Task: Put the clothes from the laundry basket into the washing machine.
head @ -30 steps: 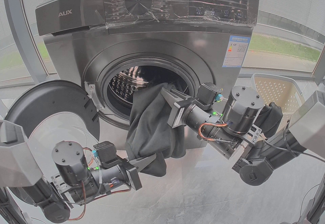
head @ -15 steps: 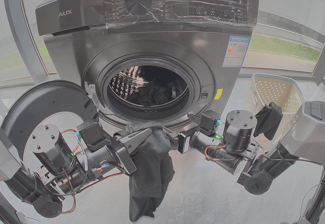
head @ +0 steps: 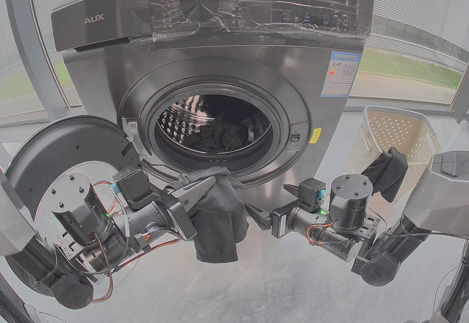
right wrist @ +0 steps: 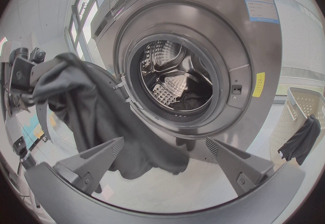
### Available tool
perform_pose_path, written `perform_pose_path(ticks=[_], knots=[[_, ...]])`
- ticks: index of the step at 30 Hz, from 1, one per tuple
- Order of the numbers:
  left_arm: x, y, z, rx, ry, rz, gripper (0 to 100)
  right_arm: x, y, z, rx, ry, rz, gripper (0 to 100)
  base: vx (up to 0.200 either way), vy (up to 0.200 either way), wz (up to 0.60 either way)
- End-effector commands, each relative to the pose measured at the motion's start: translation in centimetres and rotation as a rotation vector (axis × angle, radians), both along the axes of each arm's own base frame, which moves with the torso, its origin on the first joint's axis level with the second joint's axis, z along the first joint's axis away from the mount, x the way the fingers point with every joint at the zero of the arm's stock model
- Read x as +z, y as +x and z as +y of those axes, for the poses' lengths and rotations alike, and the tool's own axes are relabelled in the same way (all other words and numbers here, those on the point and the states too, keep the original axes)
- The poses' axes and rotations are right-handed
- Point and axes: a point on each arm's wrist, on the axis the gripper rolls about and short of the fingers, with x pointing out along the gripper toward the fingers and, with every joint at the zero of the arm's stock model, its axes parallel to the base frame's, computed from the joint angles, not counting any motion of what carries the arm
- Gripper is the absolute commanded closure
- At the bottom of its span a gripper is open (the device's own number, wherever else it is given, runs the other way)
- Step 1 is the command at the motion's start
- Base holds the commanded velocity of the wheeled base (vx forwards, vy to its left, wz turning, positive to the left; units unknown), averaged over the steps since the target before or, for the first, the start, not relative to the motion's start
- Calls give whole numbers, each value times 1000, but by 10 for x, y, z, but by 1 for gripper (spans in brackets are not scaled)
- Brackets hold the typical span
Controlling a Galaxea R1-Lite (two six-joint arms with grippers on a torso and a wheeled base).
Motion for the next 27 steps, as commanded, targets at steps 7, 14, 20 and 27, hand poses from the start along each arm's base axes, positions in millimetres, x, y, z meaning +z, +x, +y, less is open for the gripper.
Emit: perform_pose_path(ticks=[7,14,20,27], knots=[[2,9,-4,45,-18,-6,100,-7,-12,11,63,-16,17,0,0,0,0],[1,15,-5,66,-21,-9,100,-10,-23,22,154,0,9,0,0,0,0],[2,17,-5,69,-24,-10,100,-16,-24,28,218,22,0,0,0,0,0],[2,16,-5,68,-25,-12,100,-20,-19,47,261,71,-29,0,0,0,0]])
